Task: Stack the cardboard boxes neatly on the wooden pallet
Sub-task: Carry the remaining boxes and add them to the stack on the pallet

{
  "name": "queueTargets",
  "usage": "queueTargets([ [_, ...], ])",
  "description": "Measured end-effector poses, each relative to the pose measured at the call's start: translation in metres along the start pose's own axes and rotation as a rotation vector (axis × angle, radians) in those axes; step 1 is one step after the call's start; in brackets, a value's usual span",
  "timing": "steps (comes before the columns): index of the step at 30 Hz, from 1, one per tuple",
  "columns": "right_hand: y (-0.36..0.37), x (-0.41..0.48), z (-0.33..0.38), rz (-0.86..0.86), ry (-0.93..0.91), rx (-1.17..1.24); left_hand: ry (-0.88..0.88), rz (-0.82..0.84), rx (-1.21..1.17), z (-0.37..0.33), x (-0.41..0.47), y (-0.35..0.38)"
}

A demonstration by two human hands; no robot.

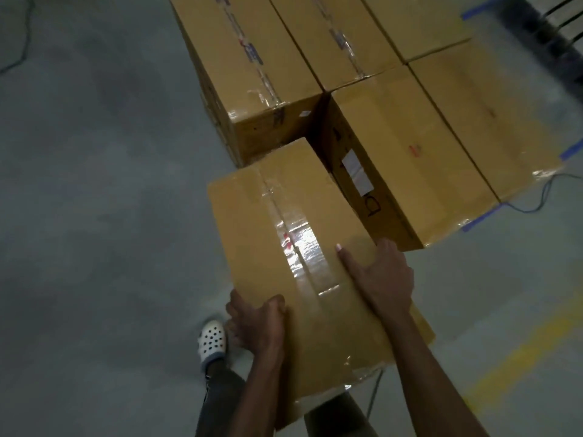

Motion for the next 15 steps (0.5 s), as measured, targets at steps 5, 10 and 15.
queueTargets([
  [5,-0.012,0.067,-0.045,-0.028,-0.008,0.088,0.057,0.09,-0.053,-0.027,0.017,0.06],
  [10,-0.012,0.141,-0.058,0.053,-0.067,0.137,0.097,0.191,-0.13,-0.057,0.052,0.096],
  [15,0.008,0.194,-0.067,0.205,-0.03,0.191,0.11,0.294,-0.305,-0.052,0.092,0.117],
])
Point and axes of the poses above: each hand's wrist, its own x-axis towards the middle knuckle, its own y-axis out of the palm, z = x × y, the point moved 1 cm from there along x, towards the middle knuckle, and after that the axes turned 12 degrees about z, right-handed, at the moved point
